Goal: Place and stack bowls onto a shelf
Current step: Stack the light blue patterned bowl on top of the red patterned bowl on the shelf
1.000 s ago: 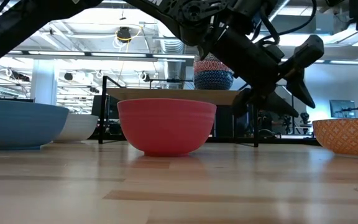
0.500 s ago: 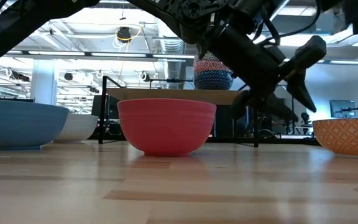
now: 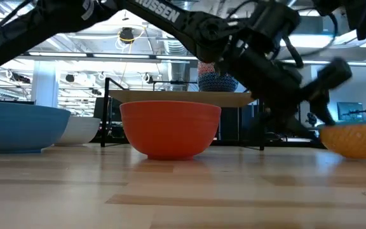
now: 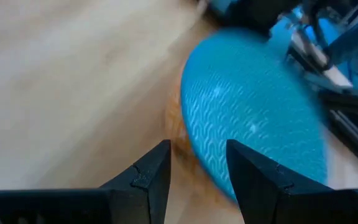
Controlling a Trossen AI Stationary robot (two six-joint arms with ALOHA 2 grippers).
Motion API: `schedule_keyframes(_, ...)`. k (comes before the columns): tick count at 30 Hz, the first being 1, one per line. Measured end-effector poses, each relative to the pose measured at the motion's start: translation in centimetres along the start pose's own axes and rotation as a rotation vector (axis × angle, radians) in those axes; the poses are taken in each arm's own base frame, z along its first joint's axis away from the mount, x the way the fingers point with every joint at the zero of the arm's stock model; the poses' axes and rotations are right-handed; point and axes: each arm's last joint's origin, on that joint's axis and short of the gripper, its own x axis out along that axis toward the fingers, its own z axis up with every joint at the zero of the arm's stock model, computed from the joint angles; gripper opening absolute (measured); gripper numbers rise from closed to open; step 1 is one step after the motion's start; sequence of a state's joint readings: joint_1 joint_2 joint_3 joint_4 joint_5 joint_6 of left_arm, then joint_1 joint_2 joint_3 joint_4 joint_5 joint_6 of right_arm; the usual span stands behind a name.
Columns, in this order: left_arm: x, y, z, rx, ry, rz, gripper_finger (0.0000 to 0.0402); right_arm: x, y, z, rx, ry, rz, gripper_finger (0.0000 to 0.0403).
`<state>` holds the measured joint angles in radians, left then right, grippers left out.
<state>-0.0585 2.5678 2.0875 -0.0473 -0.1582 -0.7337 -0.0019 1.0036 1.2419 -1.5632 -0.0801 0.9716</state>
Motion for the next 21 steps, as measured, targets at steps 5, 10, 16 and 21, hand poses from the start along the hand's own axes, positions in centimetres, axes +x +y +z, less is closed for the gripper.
schedule_keyframes(5, 0.36, 0.03, -0.56, 0.015, 0.041, 0.038, 0.0138, 0.09, 0.28, -0.3, -0.008, 0.008, -0.003, 0.0203)
schedule_keyframes(10, 0.29, 0.22, -0.71, 0.016, 0.062, 0.061, 0.0132, 0.08, 0.3, -0.41, -0.01, 0.008, -0.004, 0.0203)
schedule_keyframes(16, 0.27, 0.39, -0.82, 0.011, 0.08, 0.072, 0.0079, 0.08, 0.28, -0.37, -0.013, -0.003, -0.011, 0.0202)
schedule_keyframes(21, 0.32, 0.41, -0.63, 0.005, 0.082, 0.051, 0.0015, 0.08, 0.28, -0.37, -0.014, -0.003, -0.011, 0.019)
